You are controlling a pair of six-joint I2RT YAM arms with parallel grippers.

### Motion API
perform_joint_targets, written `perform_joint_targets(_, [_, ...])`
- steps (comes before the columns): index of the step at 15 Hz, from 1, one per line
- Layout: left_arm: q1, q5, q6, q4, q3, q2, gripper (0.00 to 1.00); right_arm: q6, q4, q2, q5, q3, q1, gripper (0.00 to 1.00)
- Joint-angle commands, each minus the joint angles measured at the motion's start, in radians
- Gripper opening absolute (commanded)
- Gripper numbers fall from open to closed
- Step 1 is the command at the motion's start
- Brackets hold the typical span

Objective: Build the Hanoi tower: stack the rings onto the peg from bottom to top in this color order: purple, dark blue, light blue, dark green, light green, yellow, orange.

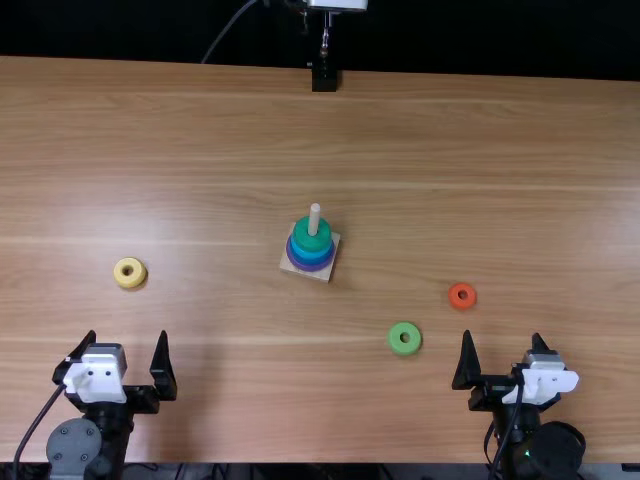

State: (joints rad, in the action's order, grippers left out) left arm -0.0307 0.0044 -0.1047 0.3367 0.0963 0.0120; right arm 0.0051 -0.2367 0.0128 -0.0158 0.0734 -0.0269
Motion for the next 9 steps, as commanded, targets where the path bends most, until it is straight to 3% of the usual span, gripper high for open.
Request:
perform_joint_targets(1, [0.011,0.025,0.011,0.112,-0.096,-0.012,1.00,0.002,-0.074,-0.013,-0.003,-0.053,-0.011,1.00])
perform_joint_targets(4, [0.000,0.007,0.013,0.124,-0.096,-0.012,1.00,0.002,-0.074,-0.013,-0.003,-0.053,-0.011,1.00])
perform_joint_targets(9, [0.000,0.007,0.013,0.124,-0.096,-0.012,1.00,0.002,-0.074,-0.013,-0.003,-0.053,-0.011,1.00])
